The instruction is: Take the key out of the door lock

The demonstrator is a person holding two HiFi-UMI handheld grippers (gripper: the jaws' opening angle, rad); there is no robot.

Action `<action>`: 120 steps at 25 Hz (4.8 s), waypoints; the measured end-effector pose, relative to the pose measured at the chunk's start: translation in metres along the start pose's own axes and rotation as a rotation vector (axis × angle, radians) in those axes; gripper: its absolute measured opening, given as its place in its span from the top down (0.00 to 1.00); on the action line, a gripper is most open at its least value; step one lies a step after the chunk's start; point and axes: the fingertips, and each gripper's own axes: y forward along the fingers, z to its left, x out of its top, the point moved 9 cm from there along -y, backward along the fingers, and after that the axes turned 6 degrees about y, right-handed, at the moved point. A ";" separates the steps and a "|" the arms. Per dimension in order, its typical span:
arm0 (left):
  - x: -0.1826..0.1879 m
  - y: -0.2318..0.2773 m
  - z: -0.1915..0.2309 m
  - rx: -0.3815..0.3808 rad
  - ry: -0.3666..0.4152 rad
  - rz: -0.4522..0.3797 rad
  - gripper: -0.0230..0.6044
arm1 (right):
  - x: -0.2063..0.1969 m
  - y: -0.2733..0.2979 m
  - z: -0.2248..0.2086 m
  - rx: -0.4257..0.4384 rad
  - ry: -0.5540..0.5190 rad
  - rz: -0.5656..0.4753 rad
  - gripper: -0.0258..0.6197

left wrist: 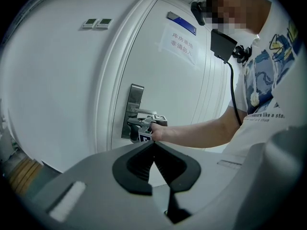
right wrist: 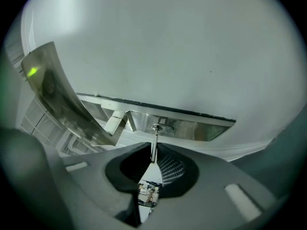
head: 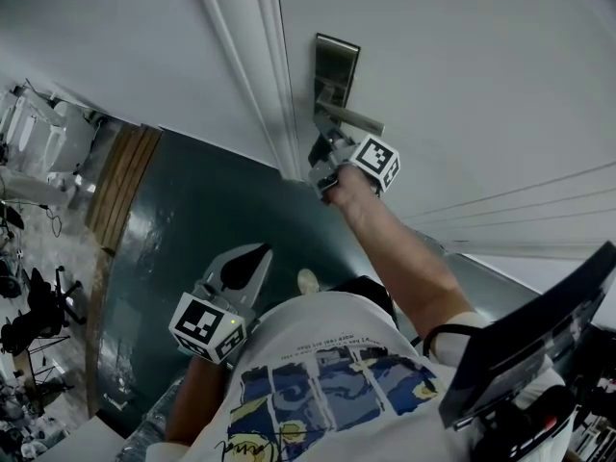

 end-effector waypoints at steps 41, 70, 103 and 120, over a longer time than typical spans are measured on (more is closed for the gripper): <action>-0.006 0.003 -0.011 -0.011 -0.014 0.004 0.96 | -0.037 -0.025 -0.010 0.005 0.189 -0.022 0.92; -0.001 0.003 -0.086 0.048 -0.073 -0.079 0.96 | -0.072 -0.155 0.058 -0.022 0.066 0.297 0.92; 0.012 0.077 -0.188 0.171 -0.093 -0.097 0.96 | 0.051 -0.287 0.126 0.157 -0.703 0.698 0.92; 0.013 0.095 -0.220 0.160 -0.087 -0.098 0.96 | 0.067 -0.325 0.137 0.183 -0.838 0.733 0.92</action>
